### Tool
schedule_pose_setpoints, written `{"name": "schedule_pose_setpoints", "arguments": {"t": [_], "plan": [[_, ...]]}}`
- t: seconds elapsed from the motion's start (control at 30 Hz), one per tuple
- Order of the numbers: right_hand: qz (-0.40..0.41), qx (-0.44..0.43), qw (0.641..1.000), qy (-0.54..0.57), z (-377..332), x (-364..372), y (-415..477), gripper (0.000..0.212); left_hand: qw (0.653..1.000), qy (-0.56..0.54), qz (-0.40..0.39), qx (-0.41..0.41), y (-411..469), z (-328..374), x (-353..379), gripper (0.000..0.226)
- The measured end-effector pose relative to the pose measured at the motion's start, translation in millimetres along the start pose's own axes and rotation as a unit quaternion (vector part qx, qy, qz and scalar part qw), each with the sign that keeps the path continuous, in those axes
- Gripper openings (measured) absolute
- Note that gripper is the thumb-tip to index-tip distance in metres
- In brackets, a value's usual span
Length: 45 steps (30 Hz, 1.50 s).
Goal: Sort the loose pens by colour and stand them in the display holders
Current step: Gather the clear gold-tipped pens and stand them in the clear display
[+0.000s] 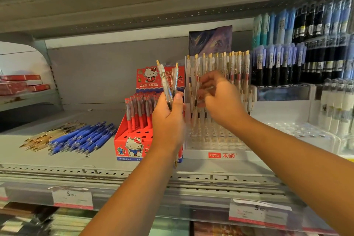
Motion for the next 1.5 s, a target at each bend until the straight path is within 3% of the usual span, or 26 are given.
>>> {"name": "schedule_pose_setpoints", "arguments": {"t": [0.17,0.63,0.73,0.87,0.93,1.17,1.33,1.5], "plan": [[-0.064,-0.020,0.995,-0.079,6.5,19.3,-9.0,0.033,0.999,-0.028,-0.014,-0.007,0.0,-2.2,2.0,0.017],[-0.073,-0.050,0.984,-0.153,0.1,14.9,-14.9,0.025,0.995,-0.053,-0.069,-0.053,-8.2,-6.6,13.1,0.018],[-0.045,-0.052,0.991,-0.111,-7.6,3.7,-14.2,0.018,0.992,-0.054,-0.095,-0.058,-10.7,-6.9,17.7,0.017],[-0.051,0.052,0.988,0.138,-17.1,-3.3,-12.8,0.019,0.990,-0.057,-0.119,-0.057,-13.5,-6.3,21.9,0.019],[-0.055,0.085,0.976,0.195,-21.5,-4.1,-12.7,0.017,0.989,-0.053,-0.125,-0.053,-13.9,-6.1,23.0,0.019],[-0.026,0.119,0.976,0.181,-17.6,-8.4,-12.7,0.022,0.983,-0.050,-0.166,-0.055,-18.6,-6.1,31.2,0.019],[-0.009,0.124,0.975,0.187,-14.2,-16.0,-11.8,0.013,0.984,-0.044,-0.161,-0.060,-18.3,-6.9,30.2,0.019],[0.048,0.135,0.951,0.275,-18.9,-37.2,1.3,0.017,0.984,-0.064,-0.147,-0.084,-17.0,-9.6,28.1,0.016]]}}
Point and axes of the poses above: each hand's wrist, its own y-axis towards the middle knuckle, its own x-axis out of the palm, z = x × y, the point moved 10 cm from there along y, towards the middle knuckle, and after that the axes turned 8 degrees about z, right-handed, at the moved point
